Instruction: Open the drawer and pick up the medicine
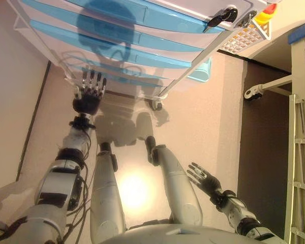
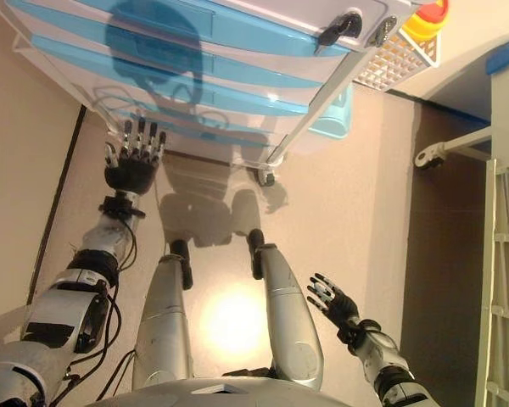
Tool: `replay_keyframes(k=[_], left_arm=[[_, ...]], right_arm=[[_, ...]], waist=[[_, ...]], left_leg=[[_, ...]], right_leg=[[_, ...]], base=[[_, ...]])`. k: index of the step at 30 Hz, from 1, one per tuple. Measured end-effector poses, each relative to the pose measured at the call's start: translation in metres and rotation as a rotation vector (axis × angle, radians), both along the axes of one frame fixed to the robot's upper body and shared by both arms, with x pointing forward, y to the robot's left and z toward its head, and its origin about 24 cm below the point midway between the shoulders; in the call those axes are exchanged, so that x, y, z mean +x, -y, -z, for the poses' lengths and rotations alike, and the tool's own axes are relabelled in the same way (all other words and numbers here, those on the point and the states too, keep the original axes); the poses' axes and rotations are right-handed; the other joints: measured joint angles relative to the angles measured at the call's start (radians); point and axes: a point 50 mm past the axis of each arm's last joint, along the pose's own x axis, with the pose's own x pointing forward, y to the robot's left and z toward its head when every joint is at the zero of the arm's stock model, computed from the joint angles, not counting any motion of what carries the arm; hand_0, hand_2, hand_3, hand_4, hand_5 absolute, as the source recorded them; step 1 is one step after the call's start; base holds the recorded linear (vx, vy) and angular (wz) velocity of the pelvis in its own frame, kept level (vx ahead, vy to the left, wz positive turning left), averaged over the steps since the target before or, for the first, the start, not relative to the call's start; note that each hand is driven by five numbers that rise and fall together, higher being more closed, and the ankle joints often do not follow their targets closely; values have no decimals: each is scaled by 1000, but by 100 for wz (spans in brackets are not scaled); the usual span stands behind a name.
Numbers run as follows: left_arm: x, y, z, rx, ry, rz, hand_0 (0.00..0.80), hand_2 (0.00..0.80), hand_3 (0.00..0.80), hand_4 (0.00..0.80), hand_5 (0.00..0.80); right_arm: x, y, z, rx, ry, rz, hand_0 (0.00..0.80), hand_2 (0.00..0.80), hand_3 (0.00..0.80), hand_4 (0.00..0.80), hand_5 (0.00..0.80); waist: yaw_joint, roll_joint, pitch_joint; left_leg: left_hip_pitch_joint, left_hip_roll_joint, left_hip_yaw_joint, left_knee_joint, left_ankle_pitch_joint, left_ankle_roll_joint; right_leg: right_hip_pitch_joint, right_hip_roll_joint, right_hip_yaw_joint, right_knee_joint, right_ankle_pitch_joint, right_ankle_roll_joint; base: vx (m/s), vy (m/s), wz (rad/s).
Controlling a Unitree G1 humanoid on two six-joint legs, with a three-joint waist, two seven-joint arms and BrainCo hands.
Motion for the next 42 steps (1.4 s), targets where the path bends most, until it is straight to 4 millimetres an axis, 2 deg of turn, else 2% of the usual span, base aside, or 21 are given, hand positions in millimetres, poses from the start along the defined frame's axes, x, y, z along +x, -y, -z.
replay_keyframes(k=[5,14,19,35,36,37,39,41,42], left_arm=[[11,1,-23,36,29,8,0,0,0,0,0],[25,15,-49,85,30,37,0,0,0,0,0],[27,17,-53,87,29,38,0,0,0,0,0],[28,20,-52,93,35,73,0,0,0,0,0],[28,21,-52,97,40,81,169,169,169,169,169],[28,22,-52,98,43,87,521,521,521,521,521],[27,22,-48,103,24,84,615,615,615,615,615],[27,21,-45,111,14,84,762,762,762,762,762],[27,21,-45,120,11,84,800,800,800,800,800]], right_arm=[[-7,1,3,0,-16,-6,0,0,0,0,0],[-12,1,4,7,2,0,0,0,0,0,0],[-13,2,4,5,7,6,0,0,0,0,0],[-21,0,7,11,8,5,0,0,0,0,0],[-21,0,7,12,11,4,0,0,0,0,0],[-21,0,7,14,12,2,0,0,0,0,0],[-21,-1,6,17,15,-2,0,0,0,0,0],[-21,-1,7,16,16,-7,0,0,0,0,0],[-21,-2,7,16,16,-12,0,0,0,0,0]], waist=[[-5,0,0],[-18,1,18],[-36,2,18],[-49,1,18],[-51,1,18],[-55,1,18],[-60,-4,23],[-59,-10,39],[-57,-12,43]], left_leg=[[3,1,5,1,0,0],[-20,0,-2,-5,2,2],[-19,-5,-1,-5,1,5],[10,-8,1,-41,18,15],[10,-11,0,-41,19,17],[10,-15,-3,-42,20,19],[22,-19,-5,-44,21,20],[35,-21,-4,-47,21,20],[37,-22,-3,-51,20,22]], right_leg=[[-2,0,7,8,-2,-4],[-19,3,5,7,-1,-1],[-13,1,7,2,-2,1],[21,2,15,-23,-5,6],[22,1,15,-23,-5,6],[26,-1,16,-24,-5,6],[40,-2,19,-25,-4,5],[54,-2,23,-27,-5,6],[54,-2,25,-27,-5,6]], base=[[0,0,0],[6,-22,3],[5,-3,1],[7,-7,3],[0,6,10],[-1,6,14],[-5,4,9],[0,0,0],[-16,-1,3]])
